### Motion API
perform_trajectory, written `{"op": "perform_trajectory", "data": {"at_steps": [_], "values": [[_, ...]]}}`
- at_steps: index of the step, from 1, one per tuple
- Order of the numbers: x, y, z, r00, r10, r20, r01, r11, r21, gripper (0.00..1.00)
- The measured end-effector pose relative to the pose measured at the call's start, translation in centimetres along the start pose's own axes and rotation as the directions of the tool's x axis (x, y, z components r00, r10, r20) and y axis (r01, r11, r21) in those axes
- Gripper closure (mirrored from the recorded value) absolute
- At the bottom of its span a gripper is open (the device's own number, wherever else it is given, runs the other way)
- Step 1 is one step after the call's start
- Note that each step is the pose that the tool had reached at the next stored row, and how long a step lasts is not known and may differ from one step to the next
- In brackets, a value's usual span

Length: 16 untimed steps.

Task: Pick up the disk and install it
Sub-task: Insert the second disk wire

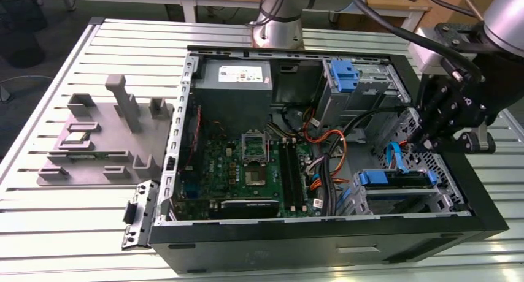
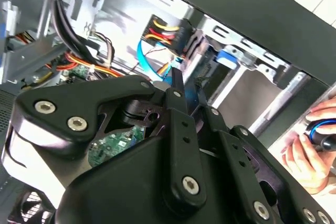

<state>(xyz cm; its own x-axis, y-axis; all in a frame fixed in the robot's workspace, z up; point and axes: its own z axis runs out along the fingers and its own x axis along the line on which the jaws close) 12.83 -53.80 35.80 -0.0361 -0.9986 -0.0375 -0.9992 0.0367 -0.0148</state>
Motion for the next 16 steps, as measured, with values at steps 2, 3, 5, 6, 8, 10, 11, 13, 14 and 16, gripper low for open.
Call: {"op": "perform_trajectory", "data": {"at_steps": [2, 3, 5, 6, 8, 10, 11, 13, 14, 16], "values": [[-0.44, 0.01, 0.01, 1.0000, 0.000, -0.0001, 0.000, 1.0000, 0.0000, 0.77], [-0.63, 0.00, 0.02, 1.0000, 0.000, 0.0000, 0.000, 1.0000, 0.0000, 0.77], [-0.87, -0.09, 0.04, 1.0000, 0.000, 0.0000, 0.000, 1.0000, 0.0000, 0.77], [-0.95, -0.17, 0.04, 1.0000, 0.000, 0.0000, 0.000, 1.0000, 0.0000, 0.77], [-1.04, -0.46, 0.05, 1.0000, 0.000, 0.0000, 0.000, 1.0000, 0.0000, 0.77], [-1.10, -0.84, 0.06, 1.0000, 0.000, 0.0000, 0.000, 1.0000, 0.0000, 0.77], [-1.12, -1.03, 0.07, 1.0000, 0.000, 0.0000, 0.000, 1.0000, 0.0000, 0.77], [-1.16, -1.36, 0.08, 1.0000, 0.000, 0.0000, 0.000, 1.0000, 0.0000, 0.77], [-1.18, -1.50, 0.09, 1.0000, 0.000, 0.0000, 0.000, 1.0000, 0.0000, 0.77], [-1.21, -1.71, 0.11, 1.0000, 0.000, 0.0000, 0.000, 1.0000, 0.0000, 0.77]]}}
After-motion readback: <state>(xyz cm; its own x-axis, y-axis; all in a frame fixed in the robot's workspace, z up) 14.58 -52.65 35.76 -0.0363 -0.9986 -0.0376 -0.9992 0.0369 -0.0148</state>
